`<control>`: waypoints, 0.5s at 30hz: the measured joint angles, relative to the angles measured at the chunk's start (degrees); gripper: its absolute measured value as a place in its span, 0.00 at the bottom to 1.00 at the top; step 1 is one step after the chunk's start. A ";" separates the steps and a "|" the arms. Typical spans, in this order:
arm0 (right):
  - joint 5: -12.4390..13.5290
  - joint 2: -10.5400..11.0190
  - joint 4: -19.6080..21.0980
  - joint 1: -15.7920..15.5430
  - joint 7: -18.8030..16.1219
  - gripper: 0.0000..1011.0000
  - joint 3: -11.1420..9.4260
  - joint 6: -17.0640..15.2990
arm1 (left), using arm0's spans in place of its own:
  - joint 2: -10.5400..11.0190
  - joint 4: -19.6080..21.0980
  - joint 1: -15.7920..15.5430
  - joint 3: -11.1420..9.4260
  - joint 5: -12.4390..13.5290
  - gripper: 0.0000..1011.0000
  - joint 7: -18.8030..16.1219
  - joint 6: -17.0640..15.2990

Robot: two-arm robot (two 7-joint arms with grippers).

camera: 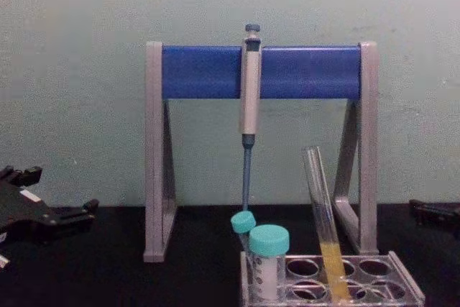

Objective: Pick up the test tube from the test tube rack, shake it, then place it back into the test tube rack.

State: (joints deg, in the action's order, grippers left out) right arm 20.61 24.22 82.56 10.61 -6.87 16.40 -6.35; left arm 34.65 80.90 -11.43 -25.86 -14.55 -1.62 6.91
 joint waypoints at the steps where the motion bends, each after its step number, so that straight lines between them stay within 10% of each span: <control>1: 0.00 0.00 0.00 0.00 0.00 0.99 0.00 0.00 | 0.00 0.00 0.00 0.00 0.00 0.99 0.00 0.00; 15: 0.00 0.00 0.00 0.00 0.00 0.99 0.00 0.00 | 0.00 0.00 0.00 0.00 0.00 0.99 0.00 0.00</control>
State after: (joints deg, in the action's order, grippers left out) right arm 20.61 24.22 82.56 10.61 -6.87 16.40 -6.35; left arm 34.65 80.90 -11.43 -25.86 -14.55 -1.62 6.91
